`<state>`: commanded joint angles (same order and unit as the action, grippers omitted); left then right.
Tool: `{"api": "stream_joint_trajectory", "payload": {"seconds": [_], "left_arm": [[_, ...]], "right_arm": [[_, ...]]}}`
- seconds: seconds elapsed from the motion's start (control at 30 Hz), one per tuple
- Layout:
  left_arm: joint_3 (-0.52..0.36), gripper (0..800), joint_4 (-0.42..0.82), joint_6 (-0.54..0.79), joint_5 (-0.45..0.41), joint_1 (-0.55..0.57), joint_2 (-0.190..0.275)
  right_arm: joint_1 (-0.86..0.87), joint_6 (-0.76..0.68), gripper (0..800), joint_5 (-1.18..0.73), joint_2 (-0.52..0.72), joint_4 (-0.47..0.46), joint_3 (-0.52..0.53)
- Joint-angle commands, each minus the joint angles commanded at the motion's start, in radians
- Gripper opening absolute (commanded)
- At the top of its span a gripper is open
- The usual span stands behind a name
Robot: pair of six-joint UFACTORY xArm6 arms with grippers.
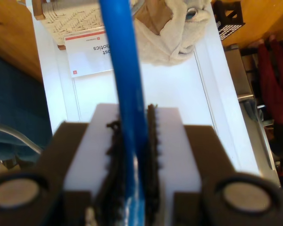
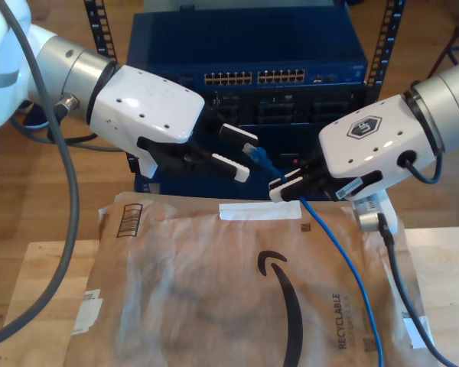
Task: Grab the cable and plug it in
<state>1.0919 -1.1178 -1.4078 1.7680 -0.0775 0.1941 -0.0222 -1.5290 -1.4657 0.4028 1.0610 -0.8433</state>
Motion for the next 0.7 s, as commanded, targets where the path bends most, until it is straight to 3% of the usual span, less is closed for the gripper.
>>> {"api": "stream_joint_trajectory", "payload": {"seconds": [0.2,0.53,0.7], "left_arm": [[0.0,432,0.0,-0.002,-0.002,-0.003,-0.002],[-0.002,420,0.0,0.0,0.0,-0.002,-0.002],[-0.005,361,0.0,0.0,0.0,-0.003,-0.002]], "right_arm": [[0.0,0.0,6,0.002,-0.005,0.0,0.0],[-0.014,0.0,6,0.003,-0.006,0.0,-0.003],[-0.015,0.0,6,0.009,-0.006,0.0,-0.003]]}}
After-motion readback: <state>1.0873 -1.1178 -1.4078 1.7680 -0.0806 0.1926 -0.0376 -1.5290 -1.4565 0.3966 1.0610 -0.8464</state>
